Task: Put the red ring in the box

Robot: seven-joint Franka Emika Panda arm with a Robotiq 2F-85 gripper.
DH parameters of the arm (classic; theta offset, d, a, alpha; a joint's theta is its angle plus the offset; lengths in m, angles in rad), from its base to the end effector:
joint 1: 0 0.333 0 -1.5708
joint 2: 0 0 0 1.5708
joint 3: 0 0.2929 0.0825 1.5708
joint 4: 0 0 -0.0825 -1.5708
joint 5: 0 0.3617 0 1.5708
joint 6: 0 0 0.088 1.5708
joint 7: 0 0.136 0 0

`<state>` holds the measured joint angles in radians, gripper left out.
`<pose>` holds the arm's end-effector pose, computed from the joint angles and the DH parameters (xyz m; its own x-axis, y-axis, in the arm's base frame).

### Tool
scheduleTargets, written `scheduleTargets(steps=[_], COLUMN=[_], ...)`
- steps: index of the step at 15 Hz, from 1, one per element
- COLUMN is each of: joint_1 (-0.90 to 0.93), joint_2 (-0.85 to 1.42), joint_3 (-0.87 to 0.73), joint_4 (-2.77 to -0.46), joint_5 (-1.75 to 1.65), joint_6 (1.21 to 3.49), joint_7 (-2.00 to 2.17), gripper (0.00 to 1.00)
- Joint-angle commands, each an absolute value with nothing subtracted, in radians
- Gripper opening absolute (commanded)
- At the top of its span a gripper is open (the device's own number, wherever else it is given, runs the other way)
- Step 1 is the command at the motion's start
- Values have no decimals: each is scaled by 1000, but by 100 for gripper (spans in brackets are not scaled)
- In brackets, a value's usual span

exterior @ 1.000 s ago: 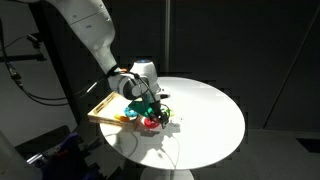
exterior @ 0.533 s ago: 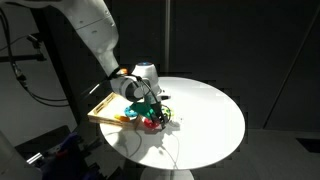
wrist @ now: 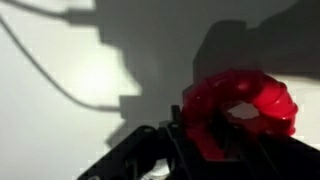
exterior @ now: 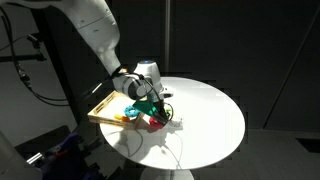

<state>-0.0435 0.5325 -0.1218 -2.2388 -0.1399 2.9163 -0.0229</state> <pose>0.5278 -0.0847 0.1158 0.9909 0.0206 0.1330 0.0053 -0.9934 0.1149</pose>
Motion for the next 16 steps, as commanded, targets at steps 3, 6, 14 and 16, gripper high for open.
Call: scheduleTargets(steps=[3, 6, 14, 16], joint_1=[-37, -42, -26, -17], joint_2=[409, 342, 206, 176], joint_3=[-113, -81, 40, 66], joint_4=[-2241, -2245, -2277, -2297], joint_5=[-115, -91, 19, 54], joint_6=[2858, 2826, 2711, 2682], joint_7=[-13, -19, -47, -64], gripper=[9, 9, 9, 9])
